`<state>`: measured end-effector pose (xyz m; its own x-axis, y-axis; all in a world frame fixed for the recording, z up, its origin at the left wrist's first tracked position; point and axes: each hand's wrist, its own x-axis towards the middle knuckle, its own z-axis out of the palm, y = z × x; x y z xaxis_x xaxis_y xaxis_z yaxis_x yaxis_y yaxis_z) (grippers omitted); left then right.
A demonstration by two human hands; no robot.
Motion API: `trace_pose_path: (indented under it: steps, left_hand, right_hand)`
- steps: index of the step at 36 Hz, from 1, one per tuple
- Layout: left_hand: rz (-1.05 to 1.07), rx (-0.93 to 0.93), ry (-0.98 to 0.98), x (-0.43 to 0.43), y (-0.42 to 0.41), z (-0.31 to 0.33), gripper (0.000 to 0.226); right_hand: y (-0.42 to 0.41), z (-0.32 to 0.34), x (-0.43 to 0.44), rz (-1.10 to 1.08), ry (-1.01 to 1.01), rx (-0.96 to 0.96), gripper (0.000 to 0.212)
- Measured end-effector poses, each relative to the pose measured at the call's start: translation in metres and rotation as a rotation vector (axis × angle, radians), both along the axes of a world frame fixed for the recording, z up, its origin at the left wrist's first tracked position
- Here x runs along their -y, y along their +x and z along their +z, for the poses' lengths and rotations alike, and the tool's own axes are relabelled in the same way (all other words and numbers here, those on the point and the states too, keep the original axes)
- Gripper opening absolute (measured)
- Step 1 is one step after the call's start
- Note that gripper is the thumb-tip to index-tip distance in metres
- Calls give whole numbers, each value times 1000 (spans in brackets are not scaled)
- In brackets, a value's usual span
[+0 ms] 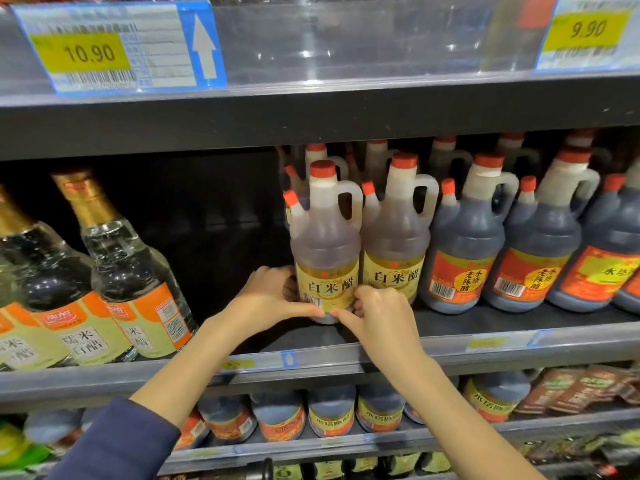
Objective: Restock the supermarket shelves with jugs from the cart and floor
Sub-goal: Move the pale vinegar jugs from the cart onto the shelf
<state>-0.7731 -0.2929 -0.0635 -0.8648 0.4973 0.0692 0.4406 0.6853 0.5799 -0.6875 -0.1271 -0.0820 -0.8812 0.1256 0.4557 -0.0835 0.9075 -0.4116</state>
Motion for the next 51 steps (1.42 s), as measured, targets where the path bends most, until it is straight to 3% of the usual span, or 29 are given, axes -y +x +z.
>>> trace_pose_path:
  steps: [11,15,22,27,31,34,40,43,51]
  left_hand:
    - [81,12,-19,-4,6,0,69]
    - [89,0,-95,-3,15,0,73]
    - [52,-67,-171,-2,47,11,77]
    - [6,-117,-264,9,85,22,72]
    - [79,-121,-336,18,121,20,82]
    - [140,-146,-359,25,151,18,77]
    - [247,-76,-392,52,226,-2,68]
    - [328,14,-442,69,267,-19,65]
    - [570,272,-518,108,370,-57,63]
  right_hand:
    - [-4,0,-5,-28,-96,23,32]
    - [-1,4,-9,-22,-143,55,41]
    - [18,14,-11,99,-146,75,43]
    - [37,22,-12,316,-11,251,60]
    - [59,28,-11,454,118,328,71]
    - [77,29,-9,538,203,344,76]
    - [123,28,4,700,377,351,72]
    - [146,18,15,756,388,379,60]
    - [202,-10,52,937,525,485,56]
